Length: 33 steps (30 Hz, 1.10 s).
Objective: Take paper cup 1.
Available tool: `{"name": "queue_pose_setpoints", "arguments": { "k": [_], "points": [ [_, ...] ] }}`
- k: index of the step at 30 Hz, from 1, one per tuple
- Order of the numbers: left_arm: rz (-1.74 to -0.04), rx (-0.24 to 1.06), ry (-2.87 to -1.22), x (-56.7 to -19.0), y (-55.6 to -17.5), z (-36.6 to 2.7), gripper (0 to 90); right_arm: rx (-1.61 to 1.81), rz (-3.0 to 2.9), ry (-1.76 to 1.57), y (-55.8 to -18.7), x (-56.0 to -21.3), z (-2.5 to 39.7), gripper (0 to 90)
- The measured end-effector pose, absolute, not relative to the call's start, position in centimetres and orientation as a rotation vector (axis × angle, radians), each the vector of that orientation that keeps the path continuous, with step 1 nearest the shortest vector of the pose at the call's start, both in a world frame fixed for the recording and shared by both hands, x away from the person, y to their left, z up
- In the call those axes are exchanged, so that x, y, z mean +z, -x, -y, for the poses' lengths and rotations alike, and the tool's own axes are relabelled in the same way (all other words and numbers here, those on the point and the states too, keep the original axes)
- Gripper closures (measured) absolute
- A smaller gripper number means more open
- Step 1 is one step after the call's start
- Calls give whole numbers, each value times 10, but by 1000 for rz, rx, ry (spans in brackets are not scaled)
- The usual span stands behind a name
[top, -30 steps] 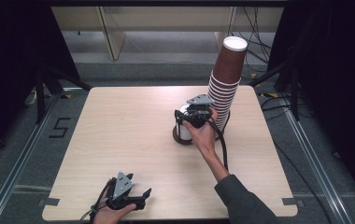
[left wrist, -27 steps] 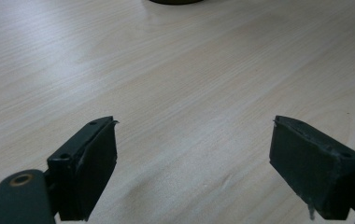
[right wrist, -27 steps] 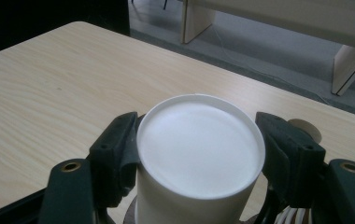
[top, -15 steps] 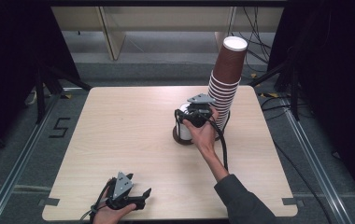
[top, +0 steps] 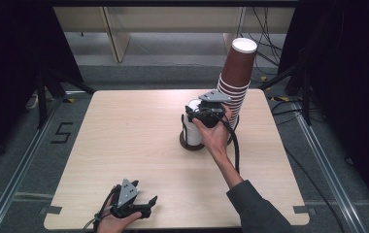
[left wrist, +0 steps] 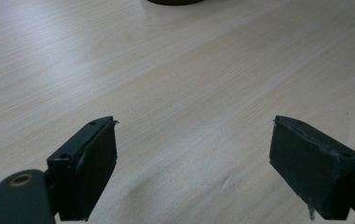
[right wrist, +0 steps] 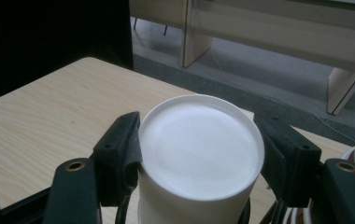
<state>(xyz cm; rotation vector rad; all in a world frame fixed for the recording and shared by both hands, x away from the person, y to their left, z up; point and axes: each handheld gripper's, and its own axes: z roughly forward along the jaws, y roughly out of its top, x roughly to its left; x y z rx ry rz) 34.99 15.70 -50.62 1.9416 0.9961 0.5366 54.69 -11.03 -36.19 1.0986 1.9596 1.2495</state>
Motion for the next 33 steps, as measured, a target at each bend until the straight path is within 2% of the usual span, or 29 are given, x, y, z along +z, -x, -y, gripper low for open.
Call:
{"name": "queue_pose_setpoints", "arguments": {
  "k": [15,33],
  "points": [
    [-991,532,-1947,-507,-351,-157,147,1351,-1925,-1027,-527,-326,120,357],
    [-996,538,-1937,-507,-351,-157,147,1458,-2000,-882,-475,-316,135,357]
  ]
}}
